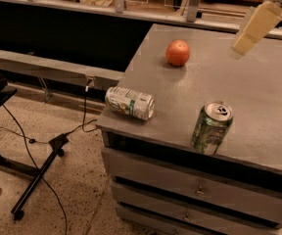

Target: Move apple near green can

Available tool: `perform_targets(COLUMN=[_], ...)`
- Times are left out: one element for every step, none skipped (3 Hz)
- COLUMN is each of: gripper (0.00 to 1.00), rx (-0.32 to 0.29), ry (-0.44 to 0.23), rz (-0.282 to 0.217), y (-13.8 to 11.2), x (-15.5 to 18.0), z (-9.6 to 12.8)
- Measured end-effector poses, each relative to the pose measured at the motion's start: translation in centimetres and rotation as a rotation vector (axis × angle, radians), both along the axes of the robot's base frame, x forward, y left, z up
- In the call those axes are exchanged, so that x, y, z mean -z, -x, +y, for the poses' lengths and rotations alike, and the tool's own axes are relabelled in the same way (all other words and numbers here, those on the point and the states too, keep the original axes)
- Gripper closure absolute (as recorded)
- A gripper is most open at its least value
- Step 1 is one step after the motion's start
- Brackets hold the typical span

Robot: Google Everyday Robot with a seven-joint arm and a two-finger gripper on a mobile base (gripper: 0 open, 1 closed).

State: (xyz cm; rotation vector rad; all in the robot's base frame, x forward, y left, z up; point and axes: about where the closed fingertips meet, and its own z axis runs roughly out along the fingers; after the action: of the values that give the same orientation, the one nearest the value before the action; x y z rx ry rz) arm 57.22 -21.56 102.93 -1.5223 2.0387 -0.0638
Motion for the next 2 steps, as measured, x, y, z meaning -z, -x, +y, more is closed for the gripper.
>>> perform_targets(gripper=[0.00, 0.00], rx=[0.000, -0.013], ry=[0.000, -0.076], rz=[0.001, -0.045], y=[0.00, -0.93], x=[0.07, 0.49], z=[0.03, 0.51])
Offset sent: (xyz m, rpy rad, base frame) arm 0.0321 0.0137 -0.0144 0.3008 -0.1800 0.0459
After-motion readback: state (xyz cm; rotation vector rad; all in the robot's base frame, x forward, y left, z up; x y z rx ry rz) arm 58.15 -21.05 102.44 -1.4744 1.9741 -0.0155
